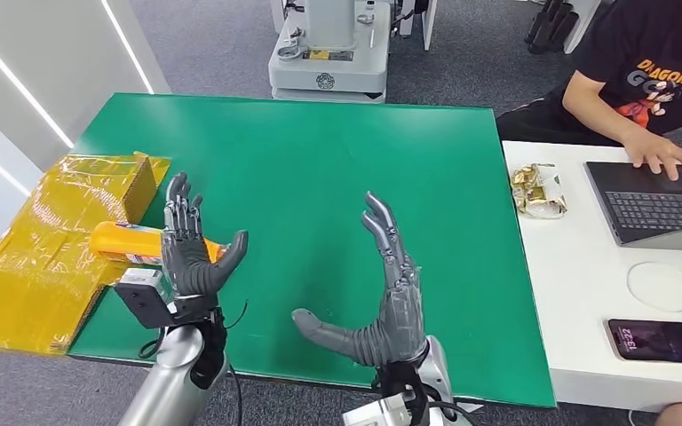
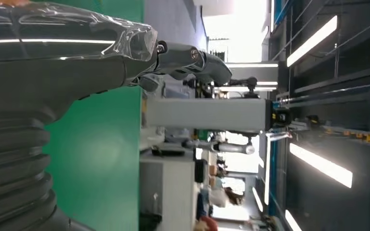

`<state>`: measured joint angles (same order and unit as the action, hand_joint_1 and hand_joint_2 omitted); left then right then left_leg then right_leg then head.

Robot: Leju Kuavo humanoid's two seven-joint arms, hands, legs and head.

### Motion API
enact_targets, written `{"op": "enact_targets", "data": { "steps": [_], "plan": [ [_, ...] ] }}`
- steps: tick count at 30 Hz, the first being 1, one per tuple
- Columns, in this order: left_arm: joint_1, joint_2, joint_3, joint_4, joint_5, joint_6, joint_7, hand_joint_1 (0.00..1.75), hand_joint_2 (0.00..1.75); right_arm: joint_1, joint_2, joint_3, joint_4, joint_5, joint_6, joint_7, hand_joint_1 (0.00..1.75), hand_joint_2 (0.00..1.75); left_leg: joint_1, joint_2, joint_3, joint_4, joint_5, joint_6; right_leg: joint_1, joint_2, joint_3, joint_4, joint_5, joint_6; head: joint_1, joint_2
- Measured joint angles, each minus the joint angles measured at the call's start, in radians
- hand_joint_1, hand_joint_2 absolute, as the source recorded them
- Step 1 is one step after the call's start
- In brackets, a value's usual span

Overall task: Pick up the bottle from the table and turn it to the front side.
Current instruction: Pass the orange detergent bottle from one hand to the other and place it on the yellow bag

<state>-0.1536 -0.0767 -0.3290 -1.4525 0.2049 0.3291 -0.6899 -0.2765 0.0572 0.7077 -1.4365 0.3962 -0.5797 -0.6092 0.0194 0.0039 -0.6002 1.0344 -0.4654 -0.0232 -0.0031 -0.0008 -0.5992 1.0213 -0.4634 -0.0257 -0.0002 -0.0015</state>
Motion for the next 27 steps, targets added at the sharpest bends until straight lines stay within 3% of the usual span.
{"op": "enact_targets", "data": {
  "steps": [9,27],
  "plan": [
    [0.114,-0.063,-0.001,-0.101,-0.061,-0.016,-0.011,0.00,1.75,0.050,0.000,0.003,-0.020,0.030,0.018,0.015,0.00,1.75,0.000,0.000,0.000,0.000,-0.001,0.001,0.000,0.000,0.000,0.000,-0.001,0.001,0.000,0.000],
    [0.195,-0.100,0.049,-0.181,-0.133,0.027,-0.011,0.00,1.75,0.052,0.007,0.011,-0.015,0.032,0.078,0.025,0.00,1.75,0.000,0.000,0.000,0.000,-0.001,0.001,0.000,0.000,0.001,0.000,-0.001,0.001,0.000,0.000]
  ]
}}
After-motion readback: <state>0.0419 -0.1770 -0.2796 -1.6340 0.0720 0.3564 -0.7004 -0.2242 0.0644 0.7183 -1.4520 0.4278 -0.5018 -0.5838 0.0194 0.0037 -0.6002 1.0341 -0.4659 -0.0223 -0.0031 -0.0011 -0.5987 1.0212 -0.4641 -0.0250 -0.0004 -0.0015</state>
